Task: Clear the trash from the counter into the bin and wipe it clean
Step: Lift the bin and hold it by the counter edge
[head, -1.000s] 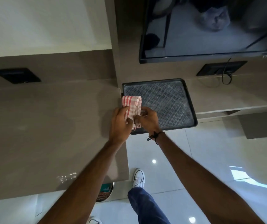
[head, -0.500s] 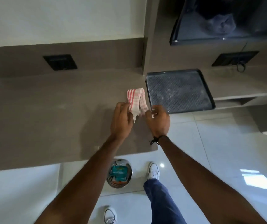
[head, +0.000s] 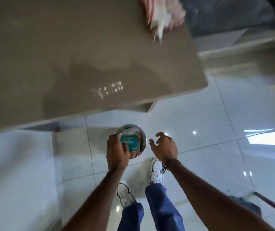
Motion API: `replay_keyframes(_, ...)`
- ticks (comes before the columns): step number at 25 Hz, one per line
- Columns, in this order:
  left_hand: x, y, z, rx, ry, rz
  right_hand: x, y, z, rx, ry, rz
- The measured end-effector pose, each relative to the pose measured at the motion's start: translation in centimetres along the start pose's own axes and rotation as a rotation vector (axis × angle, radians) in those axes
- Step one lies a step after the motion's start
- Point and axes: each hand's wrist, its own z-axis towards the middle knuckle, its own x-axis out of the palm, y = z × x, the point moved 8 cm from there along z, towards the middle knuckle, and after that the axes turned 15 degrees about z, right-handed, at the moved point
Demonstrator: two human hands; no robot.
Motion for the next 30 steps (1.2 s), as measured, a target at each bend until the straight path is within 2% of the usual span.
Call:
replay_keyframes(3, 8.8, 8.7, 2.5, -0.388, 0.2, -0.016, 7.1, -6.5, 4.1, 0.211, 0.055, 0.087)
replay_keyframes(5, 12.9, 11.6, 3.4, -0.535, 0.306, -0.1, 10.4, -8.9, 5.6, 0.285, 0.102, 0.105)
replay_keyframes(8, 16.8, 14.1, 4.3, -0.531, 0.325, -0.116, 13.7, -11.1, 7.1, 0.307, 0.137, 0.15)
replay_keyframes(10, 17.1, 15.2, 5.1, -0.518, 0.248, -0.058, 14.2, -11.9, 7.8, 0.313, 0.085, 0.191)
replay_keyframes(13, 16.2, 15.2, 4.5, -0.507, 0.236, -0.068, 13.1, -11.3, 6.8, 0.281, 0.013, 0.162)
replay_keyframes(17, 10.7, 12.9, 0.8, -0.473, 0.217, -0.105, 8.3, -7.4, 2.5, 0.221, -0.026, 0.104)
replay_keyframes(21, -1.1, 8.7, -5.0, -0.521, 0.206, -0.211, -0.5, -0.8, -6.7, 0.218, -0.027, 0.129)
replay_keyframes(25, -12.8, 3.8, -11.1, -0.517, 0.423, -0.263, -9.9, 6.9, -16.2, 0.158, -0.009, 0.14)
replay_keyframes(27, -16.9, 1.3, -13.7, -0.472, 0.563, -0.397, -13.3, 10.3, -19.2, 0.118, 0.032, 0.109)
replay_keyframes(30, -21.3, -1.2, -15.5, -0.42, 0.583, -0.536, -16.1, 13.9, -21.5, 0.093, 0.049, 0.055)
